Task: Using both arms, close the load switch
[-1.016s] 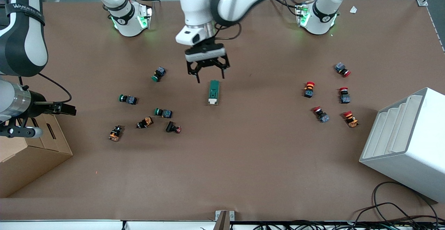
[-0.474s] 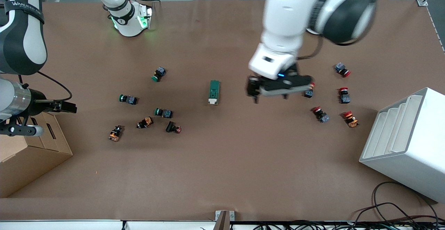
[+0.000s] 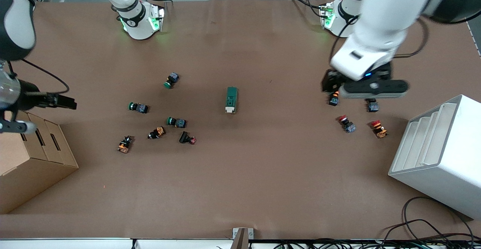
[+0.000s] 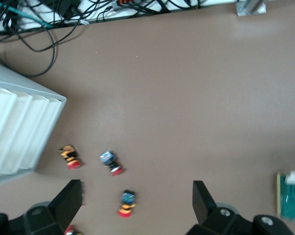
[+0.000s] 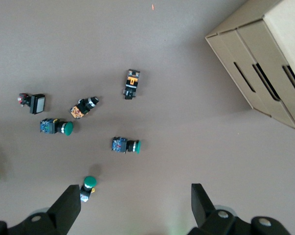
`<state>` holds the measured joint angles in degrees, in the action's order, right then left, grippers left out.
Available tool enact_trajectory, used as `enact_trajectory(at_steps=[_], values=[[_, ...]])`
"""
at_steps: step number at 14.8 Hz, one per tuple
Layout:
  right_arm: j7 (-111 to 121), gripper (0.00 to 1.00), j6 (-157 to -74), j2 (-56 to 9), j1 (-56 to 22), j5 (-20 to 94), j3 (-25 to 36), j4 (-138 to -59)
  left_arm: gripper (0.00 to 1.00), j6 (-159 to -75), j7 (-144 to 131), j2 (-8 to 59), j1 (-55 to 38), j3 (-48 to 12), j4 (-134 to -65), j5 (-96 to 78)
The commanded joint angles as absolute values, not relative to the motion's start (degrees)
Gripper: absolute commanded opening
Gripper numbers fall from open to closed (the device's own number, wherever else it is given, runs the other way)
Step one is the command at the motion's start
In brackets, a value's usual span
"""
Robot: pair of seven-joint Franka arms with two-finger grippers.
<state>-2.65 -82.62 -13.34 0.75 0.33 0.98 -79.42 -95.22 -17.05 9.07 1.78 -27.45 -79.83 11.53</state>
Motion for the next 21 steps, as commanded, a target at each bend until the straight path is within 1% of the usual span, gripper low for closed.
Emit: enact_trajectory(at_steps=[1,3,5,8,10,11,14,17,19,21], values=[[-1.8,1.0,-83.1,-6.4,1.8,1.6,0.4,-85.8,1.0,-92.5,-4.9,2.5,-3.8,-13.3,-83.9,4.9],[-1.5,1.0,-81.9,-4.4,1.8,1.6,0.3,-86.0,1.0,-87.6,-3.8,1.2,-5.5,-10.3,-83.8,4.8],[-0.5,1.0,-81.5,-2.1,1.8,1.1,0.2,-87.2,1.0,-86.6,-1.8,-0.8,-6.1,-7.9,-85.5,4.8],[-0.1,1.0,-81.5,1.6,2.0,0.9,0.2,-89.0,1.0,-88.0,-1.1,-5.0,-4.9,-7.6,-91.5,4.7],[1.2,1.0,-81.5,2.3,2.0,0.1,0.2,-89.1,1.0,-89.5,-0.4,-8.5,-3.9,-7.2,-96.2,4.3],[1.8,1.0,-81.5,2.5,2.0,-0.3,0.2,-89.1,1.0,-90.1,-0.4,-9.5,-3.9,-7.4,-97.3,3.5],[1.5,1.0,-80.3,3.9,1.9,-0.3,0.1,-89.2,1.0,-89.7,-0.4,-9.9,-2.1,-7.1,-97.6,-1.0],[1.1,1.0,-79.3,5.4,1.9,-0.2,0.0,-90.7,1.0,-88.2,-1.4,-9.5,-1.7,-7.2,-96.9,-1.1],[1.1,1.0,-79.5,5.1,2.0,-0.1,0.0,-90.6,1.0,-88.2,-1.5,-8.6,-1.6,-7.1,-96.1,-1.0],[0.8,1.0,-79.7,4.8,2.1,0.2,0.1,-89.2,1.0,-88.0,-1.6,-7.0,-1.8,-7.2,-93.4,-0.7]])
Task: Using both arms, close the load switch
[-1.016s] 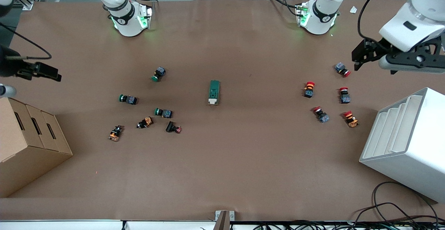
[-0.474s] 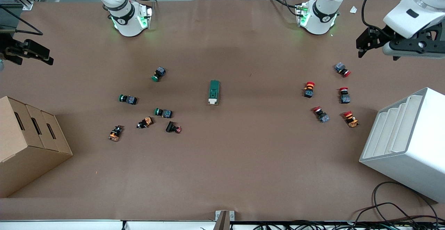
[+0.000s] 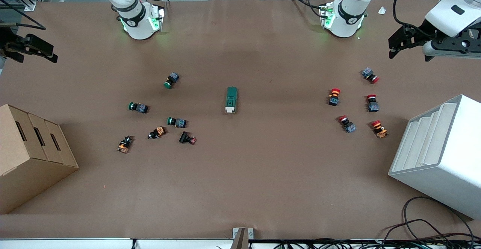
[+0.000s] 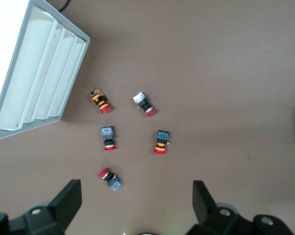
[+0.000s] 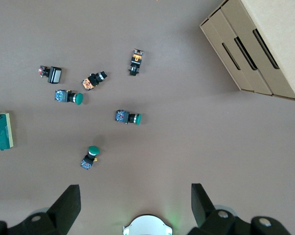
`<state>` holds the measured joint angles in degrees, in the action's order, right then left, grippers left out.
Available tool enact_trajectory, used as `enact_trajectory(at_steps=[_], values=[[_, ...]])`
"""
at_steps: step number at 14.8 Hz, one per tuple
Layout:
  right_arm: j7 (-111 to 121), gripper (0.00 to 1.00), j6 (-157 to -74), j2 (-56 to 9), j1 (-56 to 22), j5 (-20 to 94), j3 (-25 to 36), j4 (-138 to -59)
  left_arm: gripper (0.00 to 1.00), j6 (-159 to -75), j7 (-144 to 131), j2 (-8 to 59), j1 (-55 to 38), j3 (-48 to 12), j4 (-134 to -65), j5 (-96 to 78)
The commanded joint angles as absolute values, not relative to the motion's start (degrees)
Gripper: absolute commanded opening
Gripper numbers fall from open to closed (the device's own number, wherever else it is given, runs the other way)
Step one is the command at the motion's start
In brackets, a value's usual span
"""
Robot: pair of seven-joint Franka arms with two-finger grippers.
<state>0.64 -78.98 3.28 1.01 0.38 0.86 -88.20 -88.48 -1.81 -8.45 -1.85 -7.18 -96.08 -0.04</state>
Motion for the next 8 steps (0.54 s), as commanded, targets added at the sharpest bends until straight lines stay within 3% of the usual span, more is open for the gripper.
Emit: enact_trajectory(at_steps=[1,8], values=[[0.8,1.0,-79.5,4.8,2.1,0.2,0.1,-88.7,1.0,-86.8,-1.6,-6.4,-1.8,-7.3,-92.0,-0.4],[0.7,1.0,-79.5,5.5,2.1,0.5,0.4,-89.2,1.0,-85.8,-1.6,-5.4,-1.5,-7.0,-89.9,-0.8]])
